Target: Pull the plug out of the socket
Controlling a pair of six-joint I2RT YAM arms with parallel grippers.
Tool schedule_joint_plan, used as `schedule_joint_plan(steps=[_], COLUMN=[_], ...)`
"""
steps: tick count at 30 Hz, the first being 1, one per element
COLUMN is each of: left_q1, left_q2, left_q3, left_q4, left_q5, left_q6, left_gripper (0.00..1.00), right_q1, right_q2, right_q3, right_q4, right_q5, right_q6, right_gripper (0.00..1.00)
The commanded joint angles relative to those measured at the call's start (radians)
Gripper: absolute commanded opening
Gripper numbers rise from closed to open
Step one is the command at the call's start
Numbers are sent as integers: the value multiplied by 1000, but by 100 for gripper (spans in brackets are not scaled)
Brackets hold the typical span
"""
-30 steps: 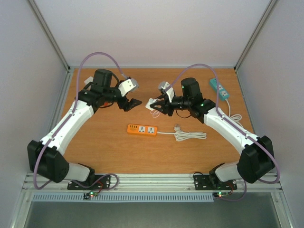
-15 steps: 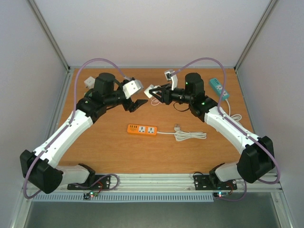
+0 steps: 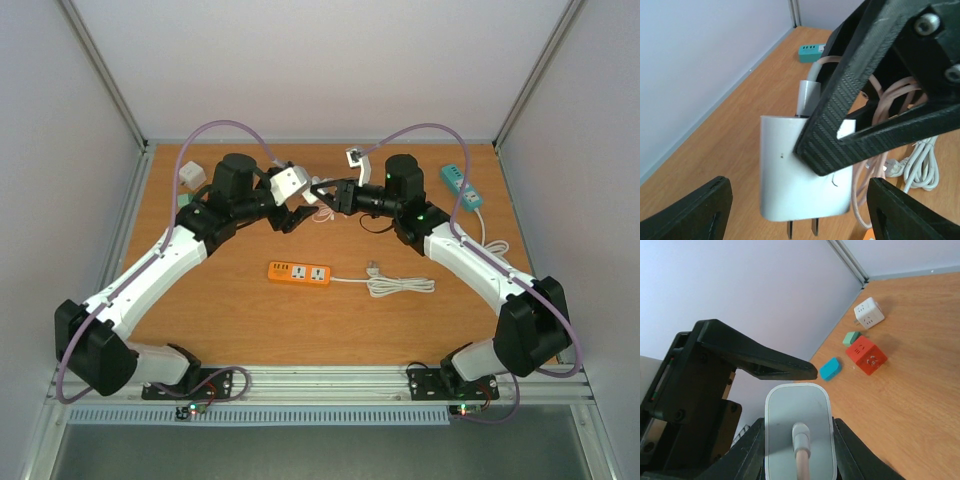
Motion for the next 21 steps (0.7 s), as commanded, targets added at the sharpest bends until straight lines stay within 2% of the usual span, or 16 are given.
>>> schedule_joint_plan(steps=[1, 5, 10, 14, 17, 18, 21], left_q1=[-5, -6, -8, -8, -8, -8, -7], left_q2=[30, 47, 64, 70, 70, 72, 70], left_q3=[21, 25, 39, 50, 54, 55, 55], left_q4=[70, 75, 71, 71, 73, 72, 70], left_q5=[-29, -43, -46, -30, -24, -22, -11], left_q6=[-29, -24, -32, -44, -54, -59, -62], left_gripper=[74, 63, 56, 56, 67, 68, 60], right_q1=[-4, -4, -4, -3, -5, -4, -4], right_q2=[12, 21, 27, 31, 35, 37, 42], right_q3=[-9, -13, -21, -37, -36, -36, -36], right_q4=[71, 84, 94, 113, 114, 113, 114], right_q5=[-32, -43, -50, -56, -51, -52, -54], right_q6=[69, 90, 101, 116, 114, 114, 114], right_gripper=[7, 8, 9, 10, 10, 10, 10])
